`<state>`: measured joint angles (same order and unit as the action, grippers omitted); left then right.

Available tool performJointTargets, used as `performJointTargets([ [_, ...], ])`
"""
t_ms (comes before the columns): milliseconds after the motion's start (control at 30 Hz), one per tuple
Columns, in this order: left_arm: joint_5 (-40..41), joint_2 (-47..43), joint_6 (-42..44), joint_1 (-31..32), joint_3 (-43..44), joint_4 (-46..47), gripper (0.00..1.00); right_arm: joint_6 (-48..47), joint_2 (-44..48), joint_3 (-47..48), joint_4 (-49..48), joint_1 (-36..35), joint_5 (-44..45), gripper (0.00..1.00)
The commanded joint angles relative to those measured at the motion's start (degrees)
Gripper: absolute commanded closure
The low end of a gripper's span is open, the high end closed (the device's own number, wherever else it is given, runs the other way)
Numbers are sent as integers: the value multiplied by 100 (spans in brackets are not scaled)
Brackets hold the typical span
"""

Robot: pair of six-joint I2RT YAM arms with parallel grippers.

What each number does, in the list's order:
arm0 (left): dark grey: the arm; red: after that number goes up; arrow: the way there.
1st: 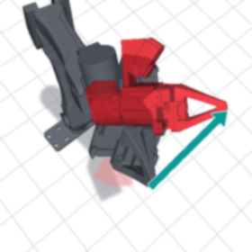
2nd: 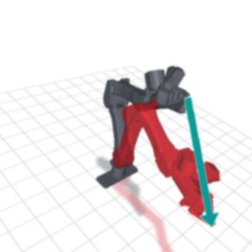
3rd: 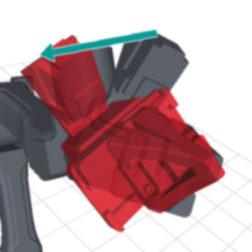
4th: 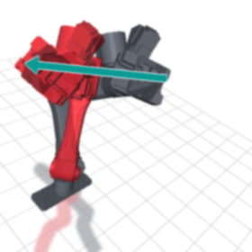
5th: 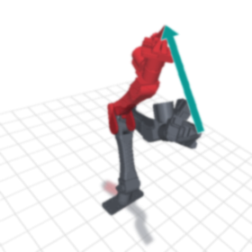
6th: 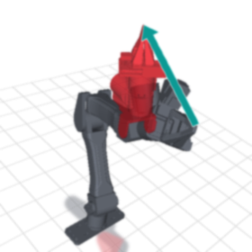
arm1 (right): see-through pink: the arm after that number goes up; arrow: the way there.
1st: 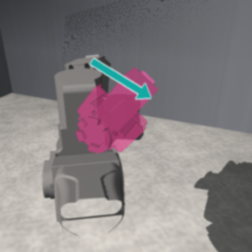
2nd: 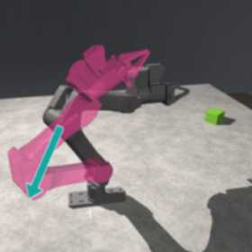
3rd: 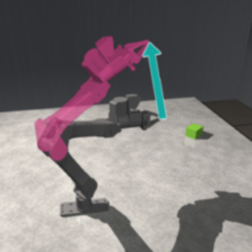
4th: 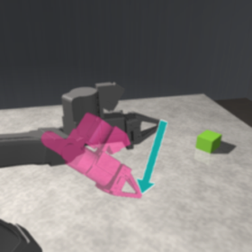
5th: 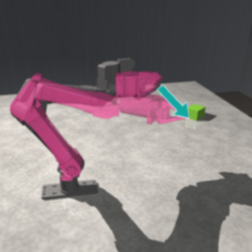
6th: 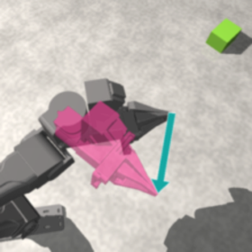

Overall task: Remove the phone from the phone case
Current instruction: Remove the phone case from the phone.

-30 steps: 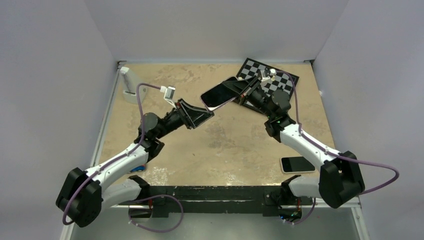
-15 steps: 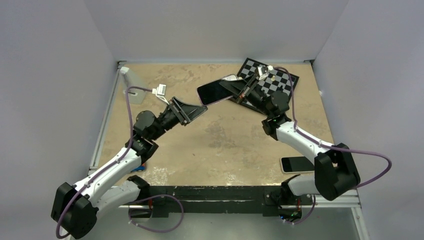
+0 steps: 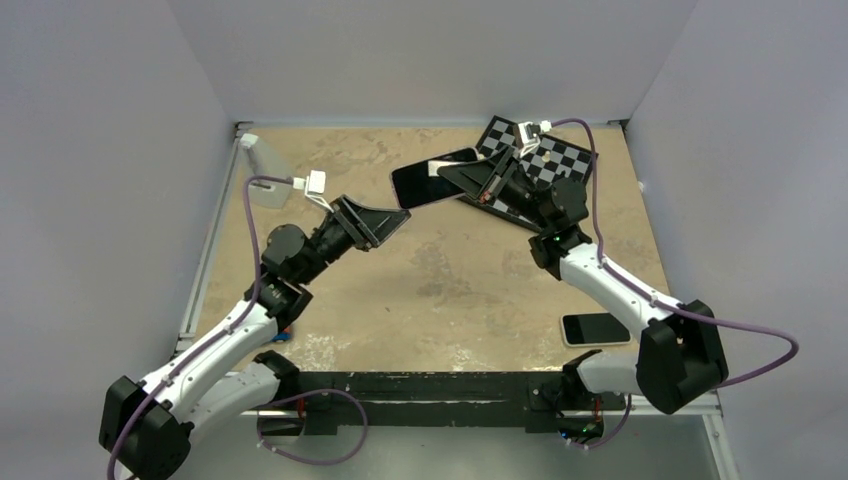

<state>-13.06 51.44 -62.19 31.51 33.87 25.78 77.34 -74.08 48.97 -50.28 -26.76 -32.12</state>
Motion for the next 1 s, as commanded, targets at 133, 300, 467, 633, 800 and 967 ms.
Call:
performJointTargets([
  [133,916,-94,1885,-202,416,-661,48,218,345,342,-616,-248,-1141,100],
  [300,1092,-237,2094,-198,502,-848,44,893,122,286,-1300,-250,-1238,100],
  [467,1041,-203,1420,-253,993,-2054,46,1718,-139,110,-2488,-258,-1305,100],
  [633,-34,-297,926,-327,698,-1337,26,1216,10,73,-1854,-181,-1321,100],
  [800,-1526,-147,1871,-329,654,-1630,23,523,135,315,-779,2,-1298,100],
  [967,-1821,-836,2631,-329,296,-2161,23,-801,307,791,983,118,-1220,100],
])
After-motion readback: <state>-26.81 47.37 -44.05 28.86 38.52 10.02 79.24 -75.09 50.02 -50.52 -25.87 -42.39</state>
